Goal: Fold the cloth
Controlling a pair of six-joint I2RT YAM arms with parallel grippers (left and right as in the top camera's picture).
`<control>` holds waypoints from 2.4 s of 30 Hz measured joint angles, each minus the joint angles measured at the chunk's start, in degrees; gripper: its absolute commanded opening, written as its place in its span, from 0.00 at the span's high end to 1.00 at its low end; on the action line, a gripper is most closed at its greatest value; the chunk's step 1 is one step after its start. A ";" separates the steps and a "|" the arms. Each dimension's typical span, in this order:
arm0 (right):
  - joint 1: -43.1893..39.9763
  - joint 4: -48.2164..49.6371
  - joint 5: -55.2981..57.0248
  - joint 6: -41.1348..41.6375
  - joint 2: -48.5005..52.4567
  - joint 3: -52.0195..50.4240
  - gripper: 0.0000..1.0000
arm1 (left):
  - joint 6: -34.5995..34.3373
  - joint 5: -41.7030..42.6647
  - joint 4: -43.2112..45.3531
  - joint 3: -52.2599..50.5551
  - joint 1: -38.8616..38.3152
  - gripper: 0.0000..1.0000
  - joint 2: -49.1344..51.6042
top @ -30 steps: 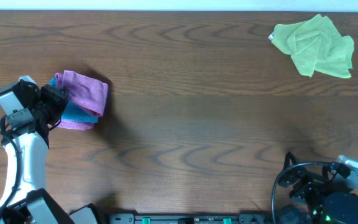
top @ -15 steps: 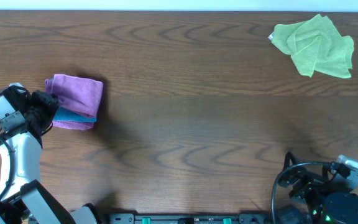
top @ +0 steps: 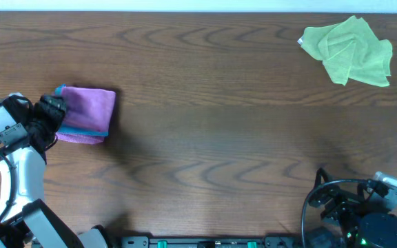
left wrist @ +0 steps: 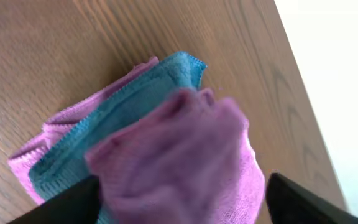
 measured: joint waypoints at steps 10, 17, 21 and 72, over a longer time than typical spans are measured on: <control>0.00 0.00 0.00 0.00 0.00 0.00 0.01 | 0.09 2.43 -0.13 0.00 4.76 0.04 0.00; 0.00 -0.02 0.00 0.00 0.00 0.00 0.01 | 1.29 5.18 -5.62 0.00 6.60 0.05 -2.82; 0.00 -0.02 0.00 0.02 0.00 0.00 0.01 | 2.36 6.38 -9.18 0.00 6.60 0.05 -9.79; 0.00 0.00 -0.02 0.00 0.00 -0.04 0.01 | 40.37 -11.61 -17.03 -24.37 -29.09 0.05 -68.87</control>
